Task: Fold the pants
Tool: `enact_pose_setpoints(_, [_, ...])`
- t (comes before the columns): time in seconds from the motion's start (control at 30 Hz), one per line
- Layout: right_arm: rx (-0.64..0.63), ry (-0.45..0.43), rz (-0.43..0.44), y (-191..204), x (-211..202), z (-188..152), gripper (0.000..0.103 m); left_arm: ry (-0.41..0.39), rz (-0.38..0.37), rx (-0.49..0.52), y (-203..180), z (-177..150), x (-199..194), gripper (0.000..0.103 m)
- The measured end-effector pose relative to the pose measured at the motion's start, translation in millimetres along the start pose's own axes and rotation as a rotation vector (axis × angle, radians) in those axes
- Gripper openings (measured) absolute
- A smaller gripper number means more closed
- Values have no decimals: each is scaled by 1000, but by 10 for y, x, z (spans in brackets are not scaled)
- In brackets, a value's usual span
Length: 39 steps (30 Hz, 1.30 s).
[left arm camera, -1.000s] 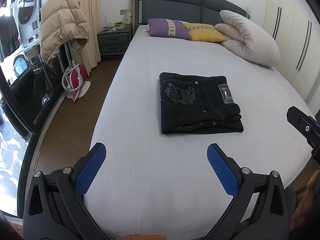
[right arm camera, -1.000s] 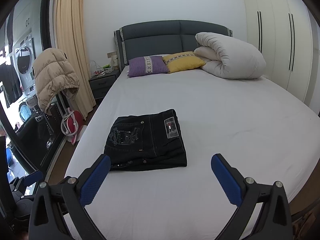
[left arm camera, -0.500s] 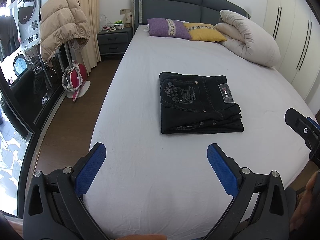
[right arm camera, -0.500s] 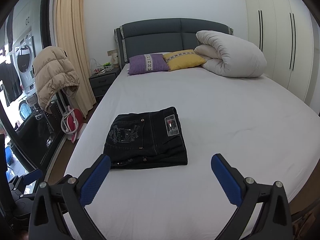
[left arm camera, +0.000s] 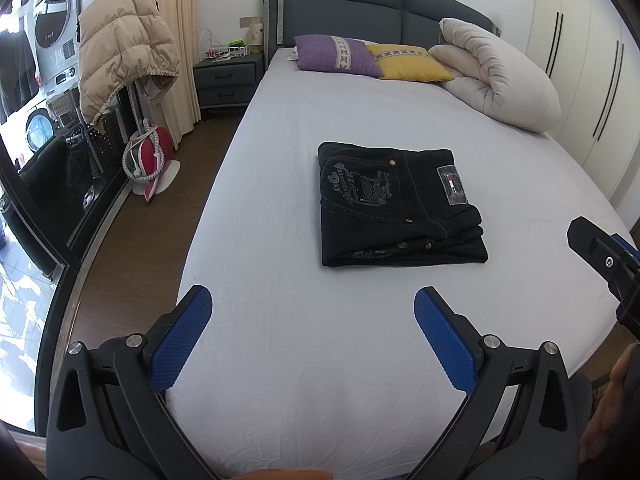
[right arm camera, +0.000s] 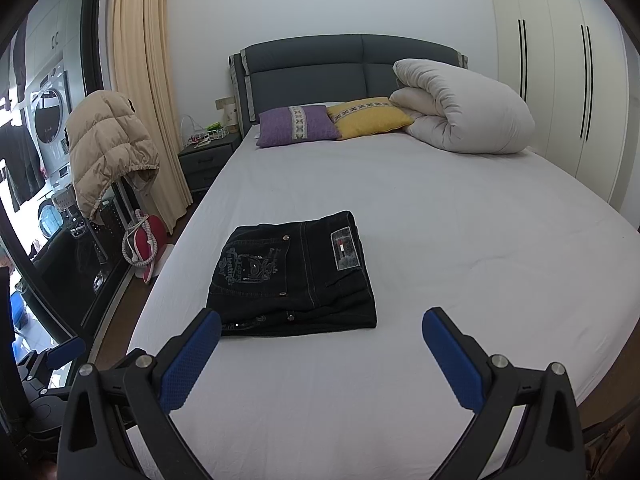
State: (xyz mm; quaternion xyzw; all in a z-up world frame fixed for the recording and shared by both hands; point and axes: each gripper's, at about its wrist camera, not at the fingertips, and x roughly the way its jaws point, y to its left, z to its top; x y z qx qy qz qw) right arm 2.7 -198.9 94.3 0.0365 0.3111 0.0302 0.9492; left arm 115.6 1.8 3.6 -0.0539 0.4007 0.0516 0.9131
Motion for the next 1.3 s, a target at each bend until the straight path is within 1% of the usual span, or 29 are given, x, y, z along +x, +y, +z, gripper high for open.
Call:
enact_pose_setpoints(1.1, [-3,6,5,-37,21,-20,103,9,-9,5,49,-38,65,103])
enact_pose_setpoints(1.3, [0,7,6,-54,29,-30,103,0,-7,6,69,-75,43,103])
